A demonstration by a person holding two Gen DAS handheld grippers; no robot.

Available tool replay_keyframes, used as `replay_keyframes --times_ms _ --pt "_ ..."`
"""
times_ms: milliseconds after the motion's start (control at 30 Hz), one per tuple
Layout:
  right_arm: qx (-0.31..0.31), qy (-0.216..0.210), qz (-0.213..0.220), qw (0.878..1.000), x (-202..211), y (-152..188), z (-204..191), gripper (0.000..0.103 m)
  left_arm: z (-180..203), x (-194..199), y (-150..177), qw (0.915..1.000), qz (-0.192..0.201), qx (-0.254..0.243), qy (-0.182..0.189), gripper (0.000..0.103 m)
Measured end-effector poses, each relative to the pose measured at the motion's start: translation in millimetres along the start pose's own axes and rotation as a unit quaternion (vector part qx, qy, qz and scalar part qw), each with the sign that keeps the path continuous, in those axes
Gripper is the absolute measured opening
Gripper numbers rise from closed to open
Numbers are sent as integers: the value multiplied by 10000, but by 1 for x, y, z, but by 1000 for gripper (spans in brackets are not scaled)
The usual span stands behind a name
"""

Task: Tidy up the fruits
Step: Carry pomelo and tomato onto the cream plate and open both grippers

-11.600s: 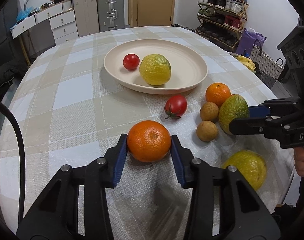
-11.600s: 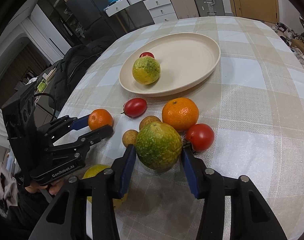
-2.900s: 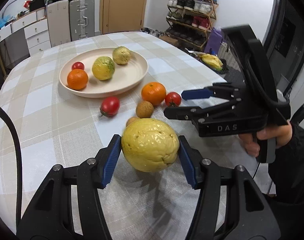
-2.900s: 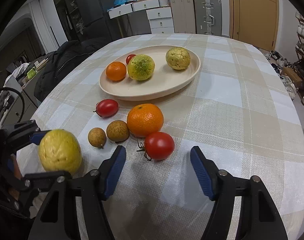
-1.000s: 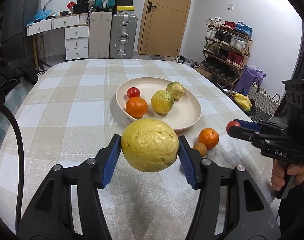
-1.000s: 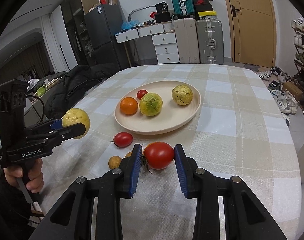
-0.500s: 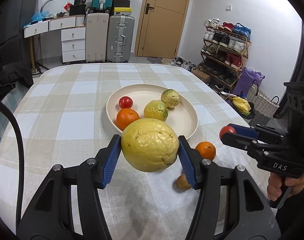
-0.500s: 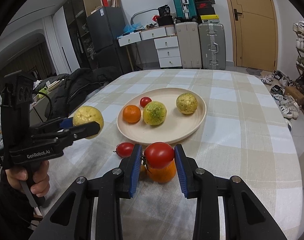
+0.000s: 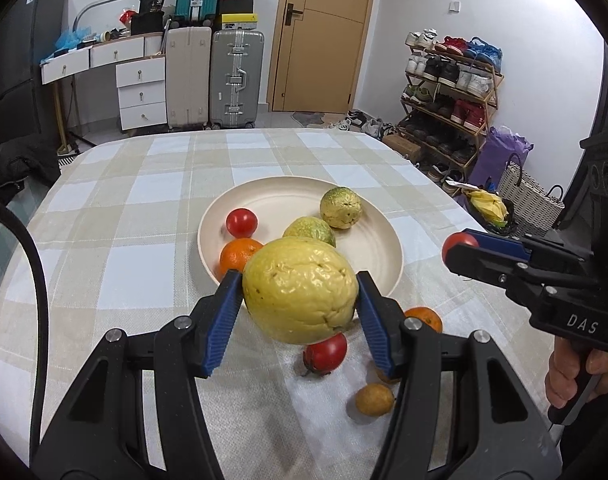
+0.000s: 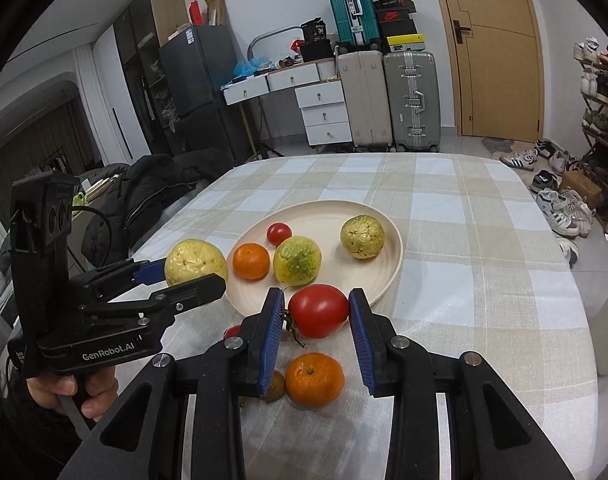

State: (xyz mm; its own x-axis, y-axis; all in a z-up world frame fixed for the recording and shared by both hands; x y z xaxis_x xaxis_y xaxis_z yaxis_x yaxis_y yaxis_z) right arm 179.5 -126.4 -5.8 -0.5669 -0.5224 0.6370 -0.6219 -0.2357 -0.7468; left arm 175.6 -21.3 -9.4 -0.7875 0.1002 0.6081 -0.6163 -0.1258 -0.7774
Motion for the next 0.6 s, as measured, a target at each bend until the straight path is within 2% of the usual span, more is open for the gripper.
replay_keyframes --times_ms 600 --pt "-508 -16 -95 9987 -29 -22 18 34 0 -43 -12 9998 -124 -118 -88 54"
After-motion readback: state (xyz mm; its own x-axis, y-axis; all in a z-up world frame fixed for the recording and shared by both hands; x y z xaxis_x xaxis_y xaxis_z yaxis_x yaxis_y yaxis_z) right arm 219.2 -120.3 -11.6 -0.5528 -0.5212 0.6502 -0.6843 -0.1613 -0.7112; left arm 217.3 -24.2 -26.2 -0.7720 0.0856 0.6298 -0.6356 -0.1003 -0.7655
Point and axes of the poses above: each gripper's, at about its wrist camera, not at the fingertips, and x roughly against the way its jaws point, z to its right, y to its underside, the point moved 4 cm from there along -x, roughly the way its jaws point, and after that the axes turned 1 degree about y, right-handed, at the moved point
